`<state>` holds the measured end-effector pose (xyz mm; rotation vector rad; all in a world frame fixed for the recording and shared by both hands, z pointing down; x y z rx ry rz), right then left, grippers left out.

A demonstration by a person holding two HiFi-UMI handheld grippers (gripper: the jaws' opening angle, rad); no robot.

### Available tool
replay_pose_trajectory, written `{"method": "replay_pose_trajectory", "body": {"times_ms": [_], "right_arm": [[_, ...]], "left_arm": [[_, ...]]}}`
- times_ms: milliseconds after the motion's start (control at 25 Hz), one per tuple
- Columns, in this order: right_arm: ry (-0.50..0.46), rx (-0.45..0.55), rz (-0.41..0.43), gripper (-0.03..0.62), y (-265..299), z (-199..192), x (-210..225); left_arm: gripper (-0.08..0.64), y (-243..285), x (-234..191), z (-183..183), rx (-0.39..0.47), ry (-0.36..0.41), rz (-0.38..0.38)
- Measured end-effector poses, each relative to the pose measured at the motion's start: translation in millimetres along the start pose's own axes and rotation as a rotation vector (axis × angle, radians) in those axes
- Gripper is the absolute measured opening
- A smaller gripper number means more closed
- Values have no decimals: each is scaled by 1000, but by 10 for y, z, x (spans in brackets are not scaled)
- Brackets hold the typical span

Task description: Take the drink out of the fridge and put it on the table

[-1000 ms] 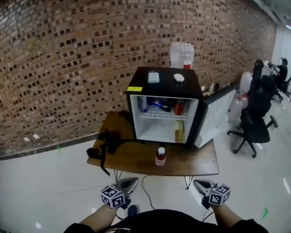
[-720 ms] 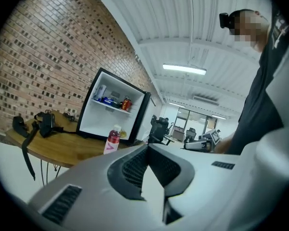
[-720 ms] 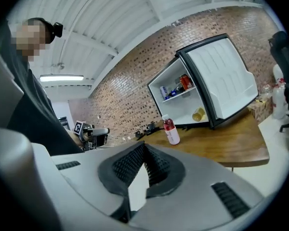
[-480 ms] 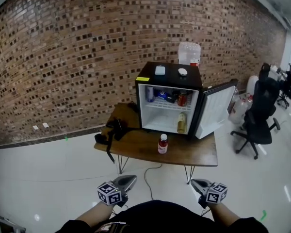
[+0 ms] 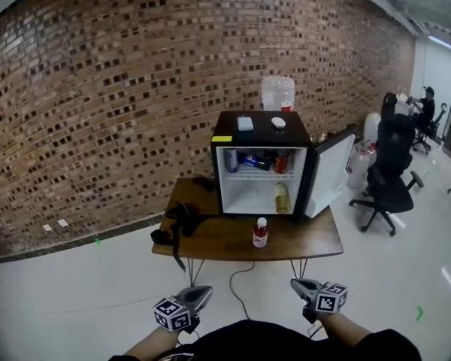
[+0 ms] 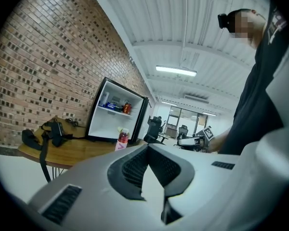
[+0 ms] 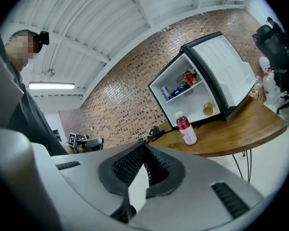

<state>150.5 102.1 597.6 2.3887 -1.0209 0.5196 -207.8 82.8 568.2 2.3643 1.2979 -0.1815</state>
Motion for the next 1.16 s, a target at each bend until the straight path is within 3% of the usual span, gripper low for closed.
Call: {"method": "replay_pose_trajectory", "body": {"times_ms": [400,1160], "right_arm": [[-68,-58,-15,3,-141,70,108],[-109,-101,1,3,-185,128,266]], "left_arm": [[0,349,131,6,-1,-5,-54],[0,445,79,69,3,-10,-35]]}}
Point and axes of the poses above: the fingertips, and each gripper's own axes: y forward along the fingers, x to its right, z out of its top, the point moved 6 cm from there along -y, backward along the fingers, and after that the axes turned 11 degrees about -x, right-handed, at the moved point
